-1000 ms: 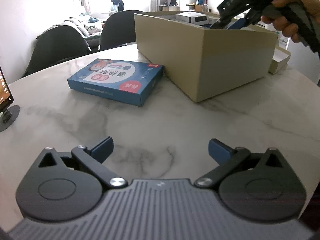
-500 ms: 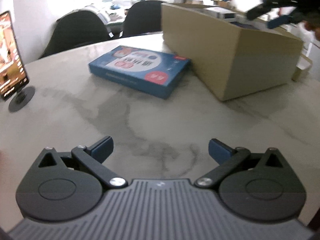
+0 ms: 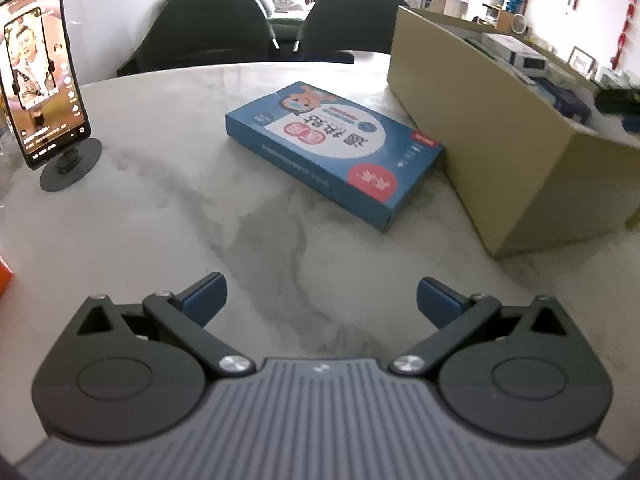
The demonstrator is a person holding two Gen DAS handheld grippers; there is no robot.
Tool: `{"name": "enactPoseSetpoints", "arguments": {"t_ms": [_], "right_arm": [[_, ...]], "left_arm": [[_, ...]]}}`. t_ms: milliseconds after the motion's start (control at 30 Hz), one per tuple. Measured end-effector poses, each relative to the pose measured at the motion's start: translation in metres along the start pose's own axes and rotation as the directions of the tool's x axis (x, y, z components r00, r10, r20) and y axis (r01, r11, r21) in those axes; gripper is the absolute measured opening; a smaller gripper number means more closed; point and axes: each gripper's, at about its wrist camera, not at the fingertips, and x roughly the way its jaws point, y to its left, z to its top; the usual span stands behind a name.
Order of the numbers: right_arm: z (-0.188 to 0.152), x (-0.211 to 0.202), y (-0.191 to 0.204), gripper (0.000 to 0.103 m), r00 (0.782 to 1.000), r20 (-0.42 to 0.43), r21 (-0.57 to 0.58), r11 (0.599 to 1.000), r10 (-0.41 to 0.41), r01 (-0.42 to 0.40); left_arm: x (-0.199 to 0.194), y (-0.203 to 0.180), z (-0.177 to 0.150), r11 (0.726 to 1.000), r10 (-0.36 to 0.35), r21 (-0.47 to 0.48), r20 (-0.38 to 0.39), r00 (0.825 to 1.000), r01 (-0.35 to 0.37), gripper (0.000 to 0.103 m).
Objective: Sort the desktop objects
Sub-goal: 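Move the left tool to the blue cooling-patch box while the right tool withdraws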
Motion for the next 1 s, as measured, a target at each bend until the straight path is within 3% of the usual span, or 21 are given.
{"name": "enactPoseSetpoints", "arguments": {"t_ms": [200, 300, 633, 1000], "right_arm": [[-0.009, -0.007, 0.001, 0.091, 1.000, 0.019, 0.003, 1.000, 0.014, -0.014], [-0.013, -0.011, 0.000, 0.096, 0.999, 0.034, 0.000, 1.000, 0.017, -0.017], [-0.025, -0.024, -0.002, 0.098, 0.997, 0.077, -0.006, 1.000, 0.020, -0.020], [-0.035, -0.037, -0.008, 0.099, 0.993, 0.119, 0.002, 1.000, 0.013, -0.013]], "left_arm": [[0.006, 0.003, 0.017, 0.996, 0.020, -0.088, -0.019, 1.000, -0.022, 0.103], [0.009, 0.002, 0.023, 0.994, 0.030, -0.102, -0.030, 0.999, -0.033, 0.103], [0.017, 0.000, 0.051, 0.986, 0.041, -0.159, -0.055, 0.998, -0.049, 0.103], [0.047, 0.002, 0.091, 0.946, 0.049, -0.311, -0.145, 0.988, -0.092, 0.103]]}}
